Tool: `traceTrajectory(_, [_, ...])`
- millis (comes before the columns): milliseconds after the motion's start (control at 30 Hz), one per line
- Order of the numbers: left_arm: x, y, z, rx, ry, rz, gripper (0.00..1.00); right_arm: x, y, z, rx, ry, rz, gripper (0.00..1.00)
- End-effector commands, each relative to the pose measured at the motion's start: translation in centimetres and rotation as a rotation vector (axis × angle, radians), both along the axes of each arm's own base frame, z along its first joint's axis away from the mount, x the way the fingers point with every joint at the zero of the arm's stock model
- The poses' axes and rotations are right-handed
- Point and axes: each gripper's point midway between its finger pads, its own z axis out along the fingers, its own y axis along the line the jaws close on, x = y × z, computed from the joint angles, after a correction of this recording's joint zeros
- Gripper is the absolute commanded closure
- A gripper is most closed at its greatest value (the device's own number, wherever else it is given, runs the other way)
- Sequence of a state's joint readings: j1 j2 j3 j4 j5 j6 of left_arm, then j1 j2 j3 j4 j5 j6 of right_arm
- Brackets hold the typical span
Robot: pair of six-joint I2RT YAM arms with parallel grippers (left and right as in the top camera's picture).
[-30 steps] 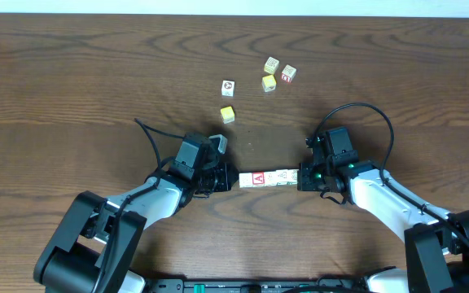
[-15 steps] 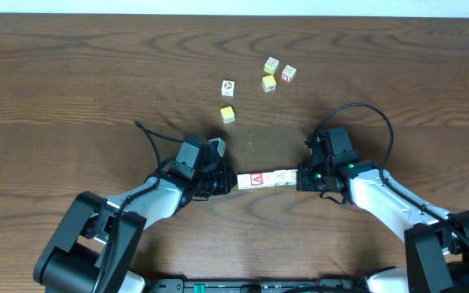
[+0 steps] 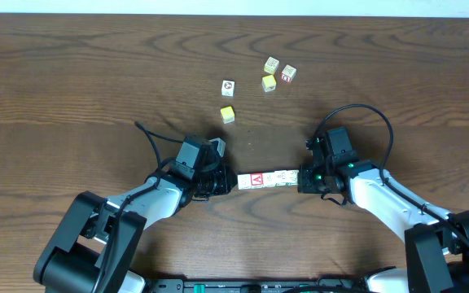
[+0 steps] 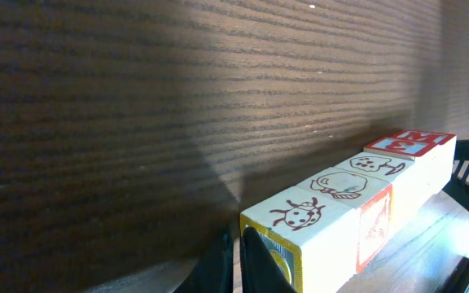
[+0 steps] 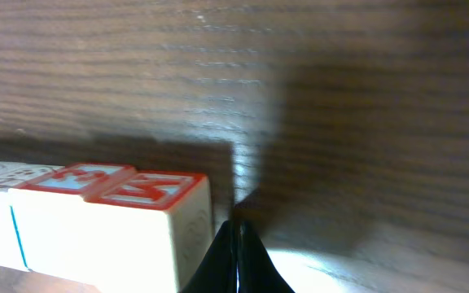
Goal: Lift 5 blocks
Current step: 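Press the row from both ends with left and right grippers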
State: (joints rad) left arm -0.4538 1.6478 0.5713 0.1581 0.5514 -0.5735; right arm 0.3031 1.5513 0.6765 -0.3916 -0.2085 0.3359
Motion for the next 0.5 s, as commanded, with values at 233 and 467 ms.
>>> traceTrajectory(233, [0.0, -0.1, -0.2, 0.002, 0.013, 0.001, 0.93, 1.5, -0.8, 1.7, -0.061, -0.056, 0.067, 0.99])
traceTrajectory(467, [-0.1, -0.2, -0.1, -0.003, 0.016, -0.002, 0.93, 1.1, 0.6, 2.0, -0.002, -0.070, 0.189, 0.99])
